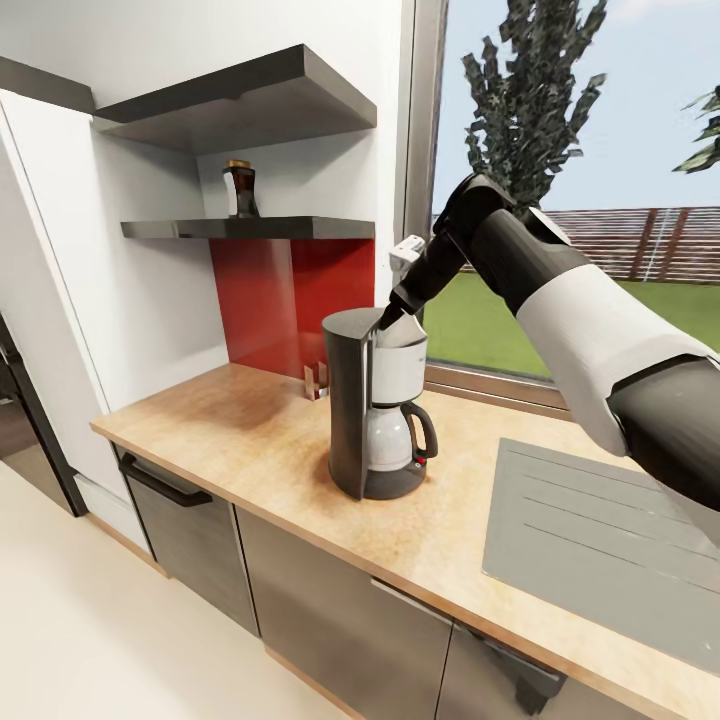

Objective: Set up a coffee station on the kitchen countertop: keep the coffee maker on the countertop, move the bottle of coffee from the kitchen shelf to the counter next to the coffee maker, place a paper coffee filter on top of the coffee maker, put the saucer next to the coffee maker with the coffee cup on the saucer, and place the electric kettle next to the coffee maker.

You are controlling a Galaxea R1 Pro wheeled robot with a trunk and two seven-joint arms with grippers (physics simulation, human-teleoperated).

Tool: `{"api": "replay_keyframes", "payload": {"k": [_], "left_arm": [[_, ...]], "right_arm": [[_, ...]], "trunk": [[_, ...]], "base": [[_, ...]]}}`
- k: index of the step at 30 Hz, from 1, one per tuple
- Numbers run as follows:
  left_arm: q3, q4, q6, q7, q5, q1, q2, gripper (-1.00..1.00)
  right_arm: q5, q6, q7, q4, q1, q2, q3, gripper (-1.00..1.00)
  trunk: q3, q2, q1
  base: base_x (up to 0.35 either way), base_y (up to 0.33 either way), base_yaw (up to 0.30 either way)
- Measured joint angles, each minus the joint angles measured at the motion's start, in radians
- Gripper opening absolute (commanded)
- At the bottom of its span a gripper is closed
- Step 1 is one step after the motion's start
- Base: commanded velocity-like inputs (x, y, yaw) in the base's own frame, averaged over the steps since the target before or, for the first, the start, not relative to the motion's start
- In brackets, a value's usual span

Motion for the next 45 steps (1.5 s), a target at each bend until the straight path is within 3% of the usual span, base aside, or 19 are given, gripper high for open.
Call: {"api": "replay_keyframes", "payload": {"k": [15,25,45], "left_arm": [[0.0,0.0,0.0,0.0,0.001,0.0,0.0,1.0],[0.0,0.0,0.0,0.0,0.001,0.0,0.0,1.0],[0.0,0.0,0.0,0.0,0.0,0.0,0.0,1.0]], "right_arm": [[0.003,0.0,-0.001,-0.007,-0.003,-0.001,0.0,1.0],[0.004,0.0,-0.001,-0.008,-0.035,0.0,0.0,1.0],[0.005,0.0,-0.002,-0.009,-0.036,-0.002,-0.001,1.0]], "trunk": [[0.0,0.0,0.0],[0.031,0.07,-0.038],[0.031,0.07,-0.038]], "base": [[0.0,0.0,0.0],[0.0,0.0,0.0],[0.0,0.0,0.0]]}}
